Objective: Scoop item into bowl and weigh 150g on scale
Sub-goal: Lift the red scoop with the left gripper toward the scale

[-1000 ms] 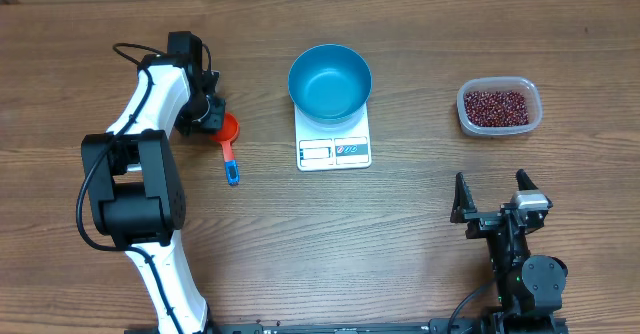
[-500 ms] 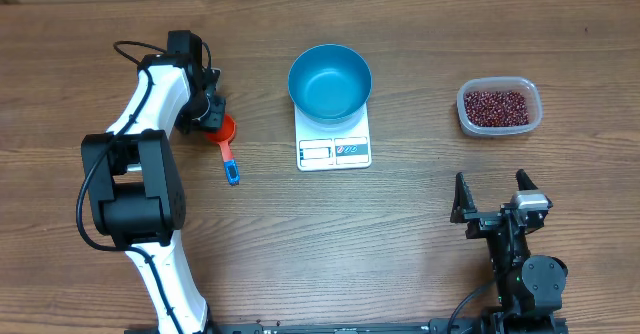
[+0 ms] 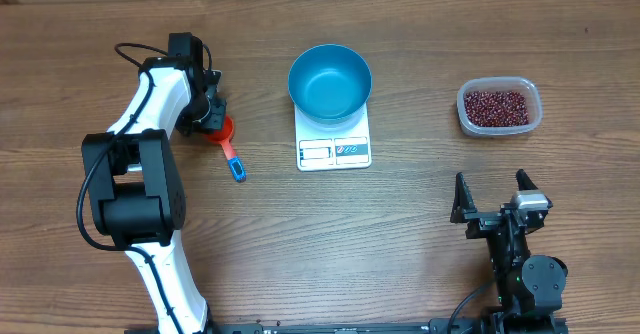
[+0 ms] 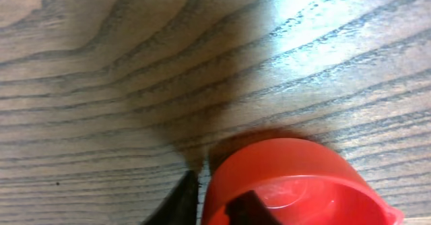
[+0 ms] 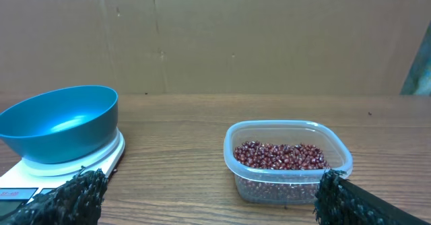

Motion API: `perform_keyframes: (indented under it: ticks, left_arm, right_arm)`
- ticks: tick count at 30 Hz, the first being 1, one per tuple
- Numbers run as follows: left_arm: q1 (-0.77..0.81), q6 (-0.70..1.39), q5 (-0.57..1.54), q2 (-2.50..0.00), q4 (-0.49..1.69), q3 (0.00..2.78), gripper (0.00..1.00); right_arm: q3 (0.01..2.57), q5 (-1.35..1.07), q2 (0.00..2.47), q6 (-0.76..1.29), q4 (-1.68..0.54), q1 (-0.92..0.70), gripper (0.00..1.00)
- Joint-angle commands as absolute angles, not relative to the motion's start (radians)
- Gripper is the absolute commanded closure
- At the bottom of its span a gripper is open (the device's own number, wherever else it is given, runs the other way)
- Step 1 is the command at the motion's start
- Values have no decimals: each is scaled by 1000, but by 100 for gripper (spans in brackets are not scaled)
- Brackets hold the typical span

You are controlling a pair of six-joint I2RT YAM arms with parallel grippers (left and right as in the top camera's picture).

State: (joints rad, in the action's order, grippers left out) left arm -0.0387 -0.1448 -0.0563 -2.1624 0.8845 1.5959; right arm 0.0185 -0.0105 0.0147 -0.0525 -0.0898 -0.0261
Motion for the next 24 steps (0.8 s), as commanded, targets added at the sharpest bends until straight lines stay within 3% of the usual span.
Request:
perform_keyframes:
  ticks: [1,10,24]
  left_arm:
    - [-32,-154,-44,-2185,881,1588,96]
    - [-32,-149,-21,-2179,902,1608,96]
    - [-31,99,-7,-2011,1008,1652,96]
  right_arm:
    - [8,-1,4,-54,-84,-22,0]
    - [8,-1,4,-54,-84,-22,0]
    - [8,-1,4,-54,-84,-22,0]
